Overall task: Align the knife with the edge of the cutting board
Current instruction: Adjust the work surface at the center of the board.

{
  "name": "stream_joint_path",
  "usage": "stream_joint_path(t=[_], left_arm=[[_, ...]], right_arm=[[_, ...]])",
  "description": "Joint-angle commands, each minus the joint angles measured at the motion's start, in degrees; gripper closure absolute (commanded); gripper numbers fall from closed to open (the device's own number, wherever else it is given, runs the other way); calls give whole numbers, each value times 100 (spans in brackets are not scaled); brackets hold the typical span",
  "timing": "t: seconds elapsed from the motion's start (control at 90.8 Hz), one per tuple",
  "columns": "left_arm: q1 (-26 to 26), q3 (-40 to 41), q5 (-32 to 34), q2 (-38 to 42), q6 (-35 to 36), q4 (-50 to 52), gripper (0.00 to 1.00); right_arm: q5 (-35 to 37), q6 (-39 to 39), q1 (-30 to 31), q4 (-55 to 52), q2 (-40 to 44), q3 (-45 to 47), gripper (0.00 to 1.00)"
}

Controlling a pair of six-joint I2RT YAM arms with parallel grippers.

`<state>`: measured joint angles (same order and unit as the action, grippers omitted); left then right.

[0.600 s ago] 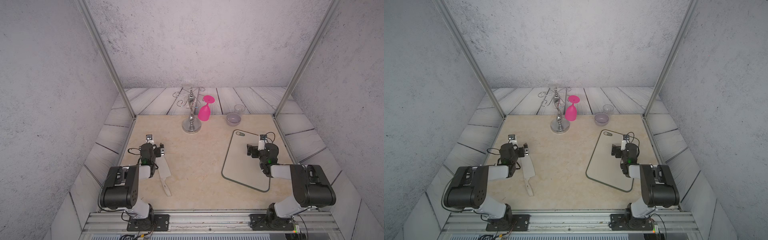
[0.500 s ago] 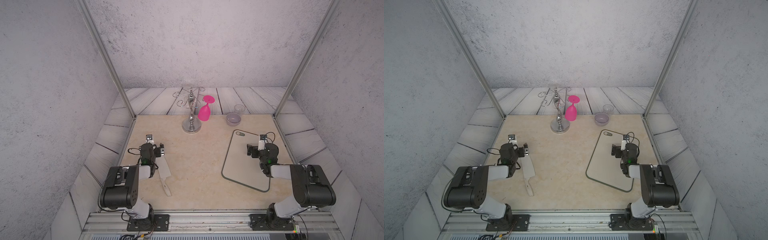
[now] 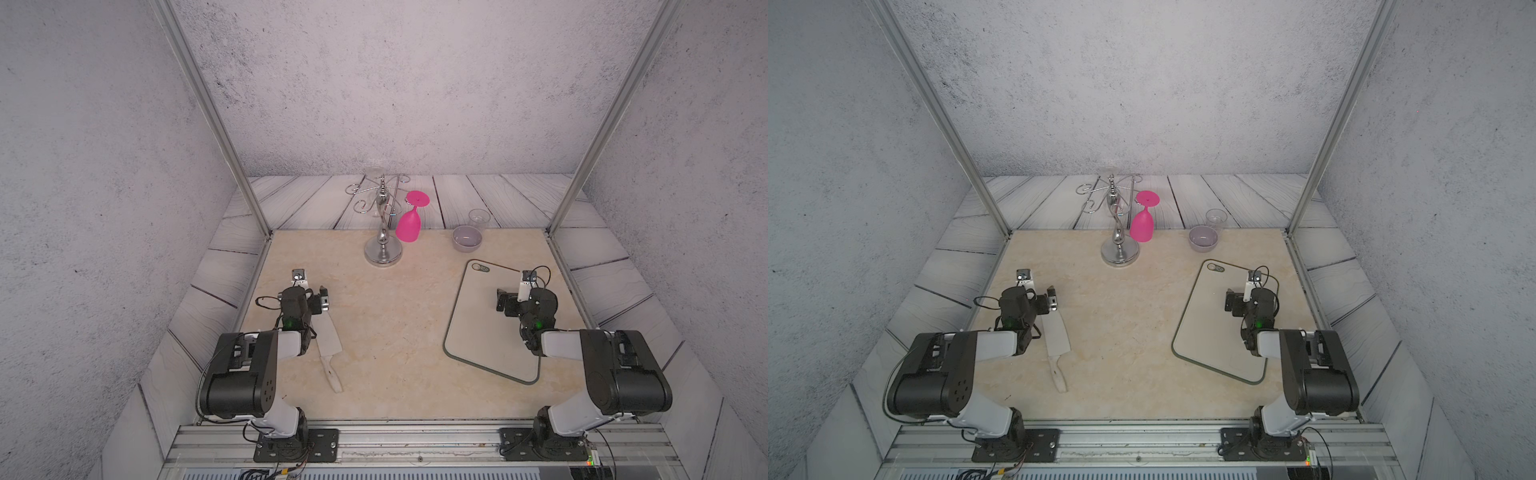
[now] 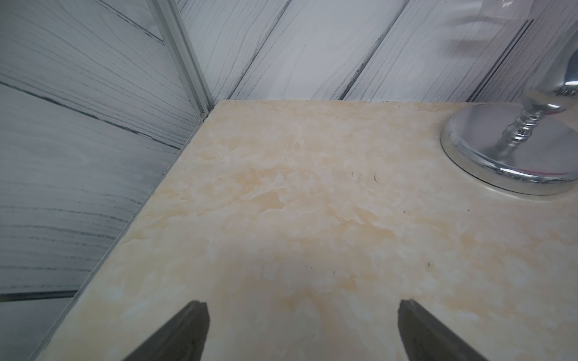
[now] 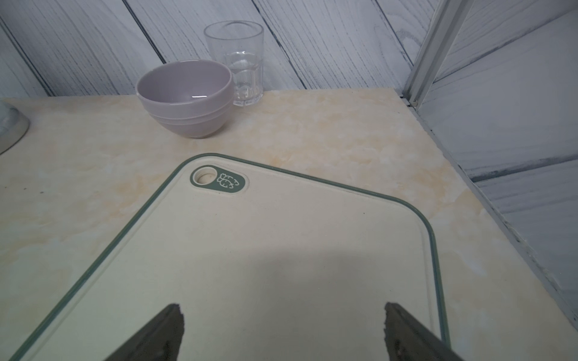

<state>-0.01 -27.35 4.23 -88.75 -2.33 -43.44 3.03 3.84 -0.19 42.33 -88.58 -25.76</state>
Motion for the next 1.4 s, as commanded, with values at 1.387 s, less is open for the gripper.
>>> stream_joint_path(t=[1.387], left_arm=[[-335, -2976, 132, 1897, -3203, 6598, 0]], right_arm=[[-403, 2782, 642, -6162, -715, -3848, 1]])
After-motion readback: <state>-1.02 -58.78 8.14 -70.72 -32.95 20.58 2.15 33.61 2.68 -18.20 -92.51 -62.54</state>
